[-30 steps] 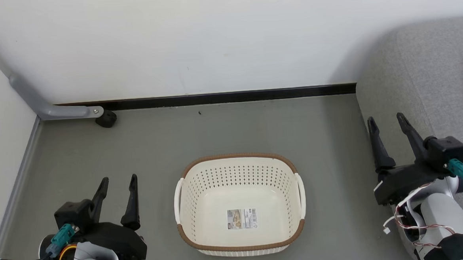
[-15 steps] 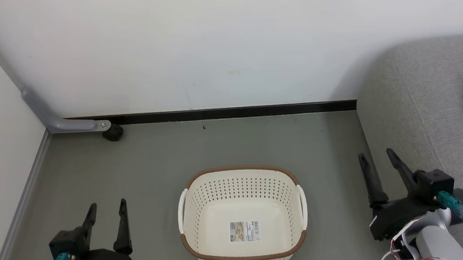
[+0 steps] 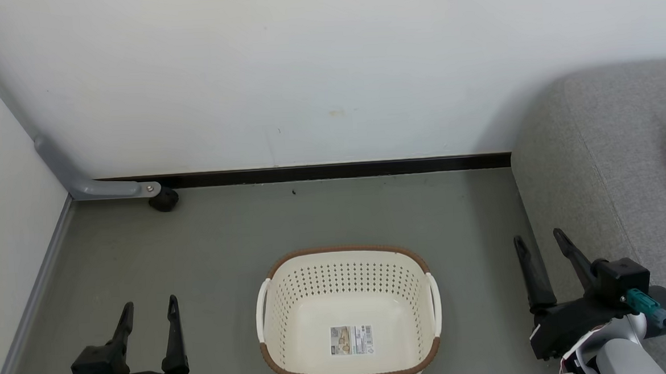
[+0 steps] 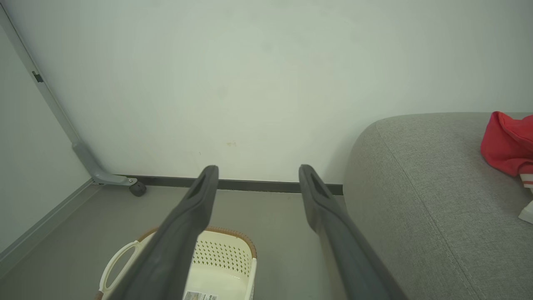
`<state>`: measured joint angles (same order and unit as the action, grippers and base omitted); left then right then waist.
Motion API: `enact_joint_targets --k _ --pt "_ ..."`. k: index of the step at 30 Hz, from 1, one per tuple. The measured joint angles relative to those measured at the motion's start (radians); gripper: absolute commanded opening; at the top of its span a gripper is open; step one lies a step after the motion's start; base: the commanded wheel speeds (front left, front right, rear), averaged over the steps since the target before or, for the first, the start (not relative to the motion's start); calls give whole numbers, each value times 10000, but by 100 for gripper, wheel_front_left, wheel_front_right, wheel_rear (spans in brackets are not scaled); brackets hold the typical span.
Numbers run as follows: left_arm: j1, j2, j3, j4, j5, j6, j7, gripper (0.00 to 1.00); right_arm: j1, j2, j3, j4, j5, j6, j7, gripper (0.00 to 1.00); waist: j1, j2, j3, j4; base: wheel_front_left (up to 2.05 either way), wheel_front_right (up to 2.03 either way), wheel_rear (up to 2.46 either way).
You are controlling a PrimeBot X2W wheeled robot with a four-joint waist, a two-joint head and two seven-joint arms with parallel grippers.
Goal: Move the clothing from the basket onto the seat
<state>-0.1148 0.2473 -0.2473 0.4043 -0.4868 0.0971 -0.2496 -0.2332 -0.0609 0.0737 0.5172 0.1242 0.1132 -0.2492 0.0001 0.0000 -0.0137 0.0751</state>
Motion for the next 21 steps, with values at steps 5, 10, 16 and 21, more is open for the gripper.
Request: enact_joint_targets --k 5,10,16,21 --pt "63 -138 127 -123 144 -2 0 100 1 10 36 -2 2 -2 0 100 0 0 -48 -21 0 0 0" --pt "197 -196 232 -219 303 -4 0 100 8 21 75 -33 6 -79 0 100 0 0 -66 -56 0 0 0" --pt "220 -291 288 -251 497 -138 12 0 45 42 148 36 75 -77 15 0 0 0 -68 -98 0 0 0" --pt "637 -550 173 173 485 -142 17 0 642 128 153 550 77 -77 29 0 0 1 -69 -100 0 0 0"
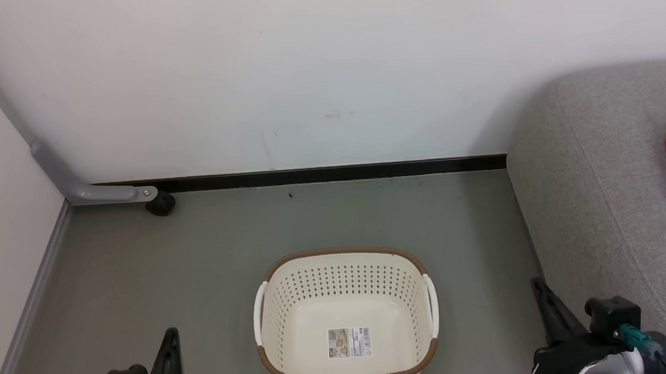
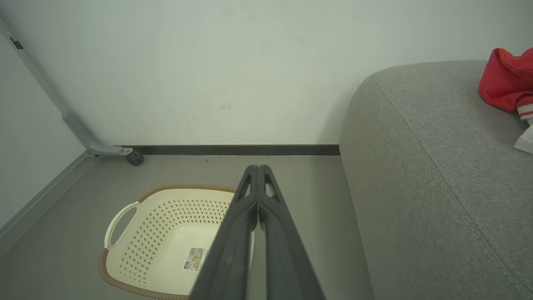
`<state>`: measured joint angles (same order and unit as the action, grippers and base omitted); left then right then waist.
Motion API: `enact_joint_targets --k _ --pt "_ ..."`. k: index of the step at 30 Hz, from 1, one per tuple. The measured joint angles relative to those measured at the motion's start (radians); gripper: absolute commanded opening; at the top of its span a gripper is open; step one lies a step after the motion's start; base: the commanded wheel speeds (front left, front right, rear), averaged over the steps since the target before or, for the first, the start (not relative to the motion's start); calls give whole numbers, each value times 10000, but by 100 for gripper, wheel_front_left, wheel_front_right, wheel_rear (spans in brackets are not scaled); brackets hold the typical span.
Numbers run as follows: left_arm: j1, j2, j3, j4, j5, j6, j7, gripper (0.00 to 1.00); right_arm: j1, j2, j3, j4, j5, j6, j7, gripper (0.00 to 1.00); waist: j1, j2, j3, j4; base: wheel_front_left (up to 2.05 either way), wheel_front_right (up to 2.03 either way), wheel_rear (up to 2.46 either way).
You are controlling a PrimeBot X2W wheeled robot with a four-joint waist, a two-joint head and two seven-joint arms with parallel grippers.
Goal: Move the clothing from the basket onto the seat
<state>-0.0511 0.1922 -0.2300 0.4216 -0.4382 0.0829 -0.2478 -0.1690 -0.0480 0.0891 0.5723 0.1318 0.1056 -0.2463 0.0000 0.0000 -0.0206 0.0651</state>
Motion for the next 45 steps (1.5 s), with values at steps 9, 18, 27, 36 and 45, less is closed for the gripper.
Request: enact_joint_targets --k 9,18,27,36,45 --pt "30 -130 314 42 -959 -167 387 0 79 13 -284 29 1003 0 353 0 0 0 13 -64 0 0 0" --pt "23 -259 612 12 -1988 -316 719 0 78 15 -476 -155 2564 2 715 0 0 1 26 -126 0 0 0" --pt "12 -387 895 -81 -3068 -573 1074 0 81 17 -681 -403 3898 2 1066 0 0 1 44 -187 0 0 0" --pt "6 -533 1179 -209 -4042 -752 1411 0 105 19 -874 -698 5221 6 1381 0 0 1 66 -246 0 0 0" --pt "-21 -679 1446 -343 -5124 -926 1732 0 174 21 -1068 -976 6529 15 1699 0 0 0 88 -303 0 0 0"
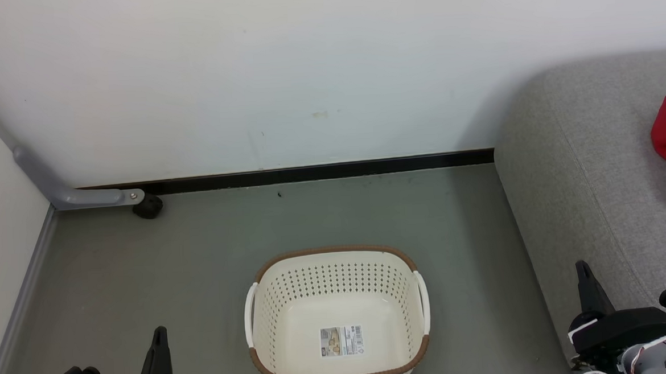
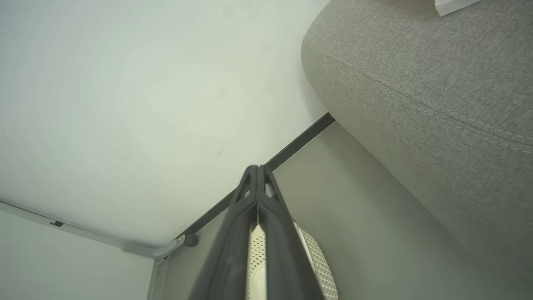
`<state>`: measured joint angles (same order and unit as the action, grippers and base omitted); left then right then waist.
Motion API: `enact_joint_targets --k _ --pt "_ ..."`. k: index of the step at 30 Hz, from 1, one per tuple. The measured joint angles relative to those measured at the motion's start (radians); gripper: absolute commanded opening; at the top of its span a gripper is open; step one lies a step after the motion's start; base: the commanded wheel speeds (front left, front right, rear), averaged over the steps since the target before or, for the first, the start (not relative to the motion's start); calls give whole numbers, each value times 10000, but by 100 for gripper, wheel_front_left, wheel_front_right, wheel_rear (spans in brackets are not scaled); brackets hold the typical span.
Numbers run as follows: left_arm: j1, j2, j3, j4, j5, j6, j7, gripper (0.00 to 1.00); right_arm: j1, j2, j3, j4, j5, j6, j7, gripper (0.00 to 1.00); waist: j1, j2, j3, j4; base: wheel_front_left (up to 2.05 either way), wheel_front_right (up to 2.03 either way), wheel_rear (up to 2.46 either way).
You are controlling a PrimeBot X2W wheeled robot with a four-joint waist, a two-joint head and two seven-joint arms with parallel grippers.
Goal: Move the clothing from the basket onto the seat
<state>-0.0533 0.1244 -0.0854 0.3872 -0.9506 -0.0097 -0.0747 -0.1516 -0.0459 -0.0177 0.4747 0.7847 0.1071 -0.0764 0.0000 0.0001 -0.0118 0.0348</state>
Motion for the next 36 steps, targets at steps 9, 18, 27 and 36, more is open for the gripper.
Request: enact_joint_targets --k 9,18,27,36 --pt "-5 -117 280 -127 -1068 -180 299 0 35 0 -199 -282 1304 6 324 0 0 0 23 -56 0 0 0" --pt "-12 -234 529 -230 -1912 -347 569 0 140 4 -368 -531 2481 44 591 0 0 0 42 -107 0 0 0" --pt "-62 -364 813 -370 -3010 -535 865 0 219 8 -573 -813 3783 46 867 0 0 0 65 -164 0 0 0" --pt "-81 -504 1085 -489 -3981 -708 1193 0 268 12 -759 -1078 5079 75 1202 0 0 0 86 -222 0 0 0"
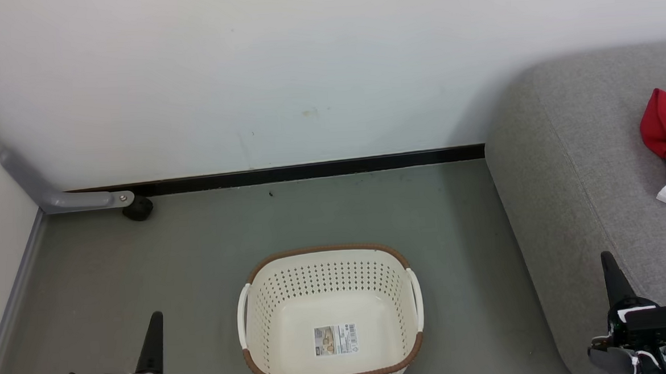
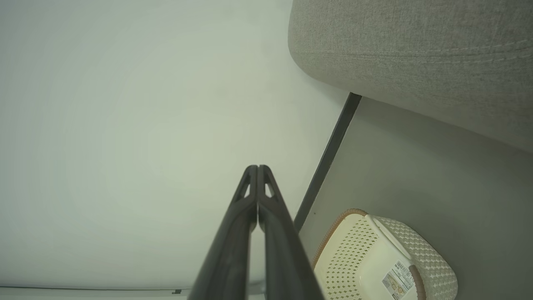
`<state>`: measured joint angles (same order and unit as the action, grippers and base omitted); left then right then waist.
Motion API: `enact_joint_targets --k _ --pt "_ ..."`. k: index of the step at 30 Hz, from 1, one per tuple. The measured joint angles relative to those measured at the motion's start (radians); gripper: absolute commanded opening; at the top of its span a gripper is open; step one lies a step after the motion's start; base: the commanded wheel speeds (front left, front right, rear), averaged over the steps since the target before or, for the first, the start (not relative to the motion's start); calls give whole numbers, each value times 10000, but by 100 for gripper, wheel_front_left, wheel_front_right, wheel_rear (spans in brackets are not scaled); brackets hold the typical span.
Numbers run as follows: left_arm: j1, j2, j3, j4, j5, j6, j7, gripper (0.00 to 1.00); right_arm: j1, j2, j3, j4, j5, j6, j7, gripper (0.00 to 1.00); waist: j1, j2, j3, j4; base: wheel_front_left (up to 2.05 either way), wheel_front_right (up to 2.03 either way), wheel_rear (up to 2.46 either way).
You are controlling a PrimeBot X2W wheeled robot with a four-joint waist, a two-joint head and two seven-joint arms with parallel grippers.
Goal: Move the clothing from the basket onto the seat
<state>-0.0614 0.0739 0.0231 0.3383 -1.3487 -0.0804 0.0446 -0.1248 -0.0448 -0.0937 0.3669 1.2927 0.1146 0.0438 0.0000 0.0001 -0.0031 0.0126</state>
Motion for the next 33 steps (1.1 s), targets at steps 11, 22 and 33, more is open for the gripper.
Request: enact_joint_targets --k 11,22,33 --pt "-40 -163 343 -148 -1279 -228 380 0 147 4 -238 -318 1630 0 360 0 0 0 26 -70 0 0 0" --pt "-142 -313 639 -293 -2341 -430 686 0 174 10 -454 -591 3007 13 696 0 0 -1 47 -127 0 0 0" --pt "-142 -313 640 -309 -2341 -430 686 0 179 10 -454 -600 3007 13 696 0 0 -1 48 -127 0 0 0"
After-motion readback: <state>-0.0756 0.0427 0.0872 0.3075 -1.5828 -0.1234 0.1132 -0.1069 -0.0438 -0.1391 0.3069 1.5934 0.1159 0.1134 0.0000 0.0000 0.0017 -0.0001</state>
